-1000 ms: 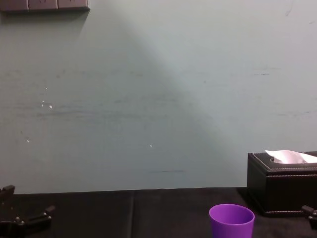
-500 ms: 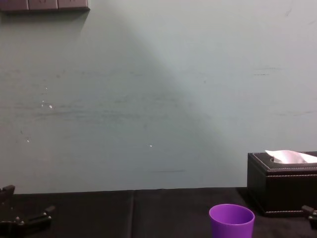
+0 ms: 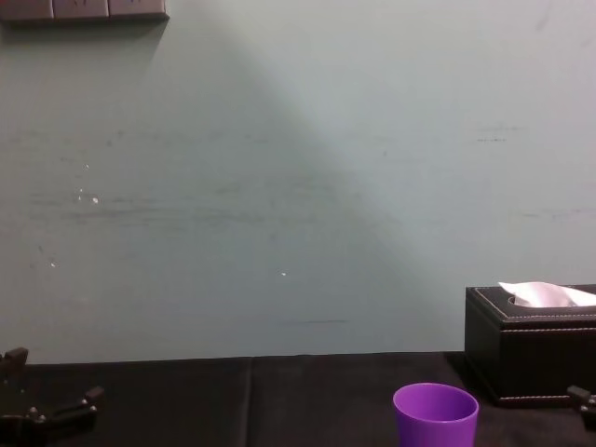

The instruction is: Stack the three plastic cups sequentially using one hand.

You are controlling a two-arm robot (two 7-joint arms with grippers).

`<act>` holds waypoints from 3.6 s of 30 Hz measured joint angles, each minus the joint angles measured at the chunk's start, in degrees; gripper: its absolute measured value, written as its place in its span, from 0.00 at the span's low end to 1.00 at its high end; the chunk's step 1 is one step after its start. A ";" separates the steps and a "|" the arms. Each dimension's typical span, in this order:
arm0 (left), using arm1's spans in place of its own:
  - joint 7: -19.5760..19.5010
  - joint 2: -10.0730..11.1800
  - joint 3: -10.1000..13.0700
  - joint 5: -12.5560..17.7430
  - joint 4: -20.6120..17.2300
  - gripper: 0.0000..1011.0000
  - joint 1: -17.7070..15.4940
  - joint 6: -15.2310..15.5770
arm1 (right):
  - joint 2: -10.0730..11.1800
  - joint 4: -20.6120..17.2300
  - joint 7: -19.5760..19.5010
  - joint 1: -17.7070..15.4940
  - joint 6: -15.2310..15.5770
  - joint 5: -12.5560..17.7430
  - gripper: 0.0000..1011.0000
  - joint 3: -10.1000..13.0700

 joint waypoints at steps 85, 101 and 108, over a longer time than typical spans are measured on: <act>0.00 0.00 0.00 0.00 0.00 1.00 0.00 0.00 | 15.10 -19.83 29.39 -33.21 -11.03 20.34 0.99 17.20; 0.00 0.00 0.00 0.00 0.00 1.00 0.00 0.00 | 10.02 -15.43 33.22 -26.94 -6.63 19.14 0.99 13.75; 0.00 0.00 0.00 0.00 0.00 1.00 0.00 0.00 | 8.32 -13.95 34.57 -24.34 -4.95 18.17 0.99 12.91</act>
